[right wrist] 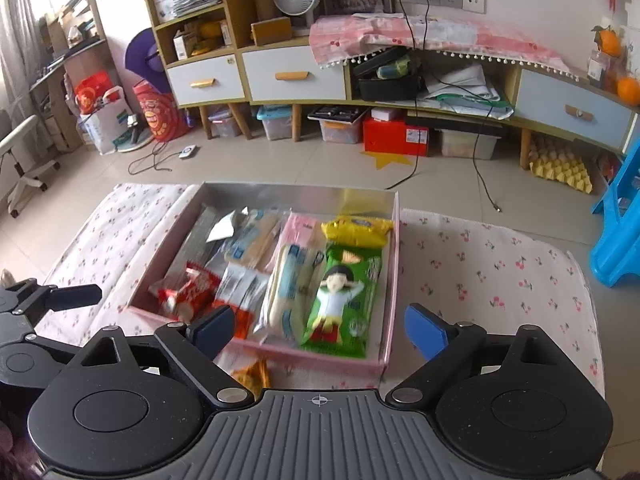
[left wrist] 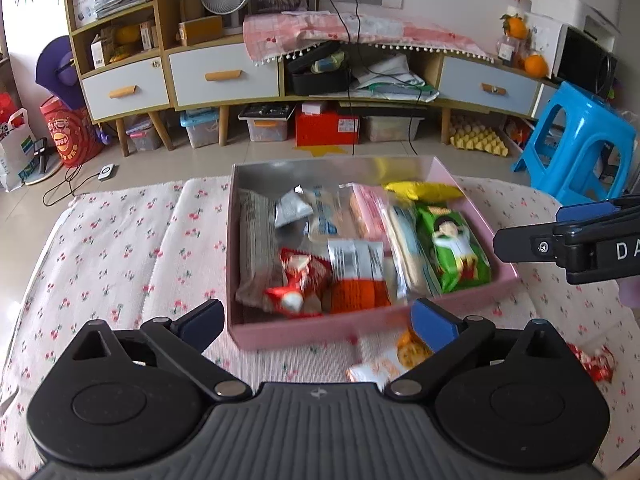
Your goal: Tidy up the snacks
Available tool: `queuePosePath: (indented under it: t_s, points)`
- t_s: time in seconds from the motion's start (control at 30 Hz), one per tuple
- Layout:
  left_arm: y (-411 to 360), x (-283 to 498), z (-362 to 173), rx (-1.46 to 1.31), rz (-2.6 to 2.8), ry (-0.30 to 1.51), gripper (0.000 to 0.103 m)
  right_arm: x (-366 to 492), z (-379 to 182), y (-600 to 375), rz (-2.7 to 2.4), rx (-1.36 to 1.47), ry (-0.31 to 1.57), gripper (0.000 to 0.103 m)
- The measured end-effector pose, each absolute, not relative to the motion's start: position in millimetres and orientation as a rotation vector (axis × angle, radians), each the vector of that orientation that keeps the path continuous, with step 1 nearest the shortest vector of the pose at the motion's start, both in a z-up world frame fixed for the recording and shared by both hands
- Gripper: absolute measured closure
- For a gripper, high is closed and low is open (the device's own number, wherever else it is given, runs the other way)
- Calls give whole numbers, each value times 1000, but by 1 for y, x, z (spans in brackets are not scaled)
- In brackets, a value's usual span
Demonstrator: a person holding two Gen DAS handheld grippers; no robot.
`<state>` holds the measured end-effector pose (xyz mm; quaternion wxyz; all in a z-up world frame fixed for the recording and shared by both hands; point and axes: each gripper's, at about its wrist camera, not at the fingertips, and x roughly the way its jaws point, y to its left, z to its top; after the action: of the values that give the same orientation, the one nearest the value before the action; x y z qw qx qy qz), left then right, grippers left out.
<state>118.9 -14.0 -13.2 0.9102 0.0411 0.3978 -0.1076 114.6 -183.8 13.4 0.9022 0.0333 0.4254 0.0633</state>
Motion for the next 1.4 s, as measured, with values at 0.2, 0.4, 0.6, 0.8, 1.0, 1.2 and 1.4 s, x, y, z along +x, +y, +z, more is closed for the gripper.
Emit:
queuePosePath:
  t_s: [0.2,0.4,0.6,0.8,1.0,1.2,1.4]
  points:
    - [-14,101,-15,71,-218,843,1,90,9,-183,142,70,881,9]
    - [-18,79,-19,93,-205,854,1,66,3,-180,146,24,879,8]
    - [-26,63,-27,114,-216,876,1,42,-7,-180,160,5,861,5]
    - [-23,49,-42,54,-232,879,1,23,-21,-189,164,-46,852,5]
    - [-31,41,-63,24,-222,889,1,4,-37,-204,140,-132,841,5]
    - [-48,35,-80,-56,-161,880,1,-9,-55,-228,100,-220,838,5]
    - [-72,35,-89,39,-115,830,1,-9,-77,-247,127,-273,888,5]
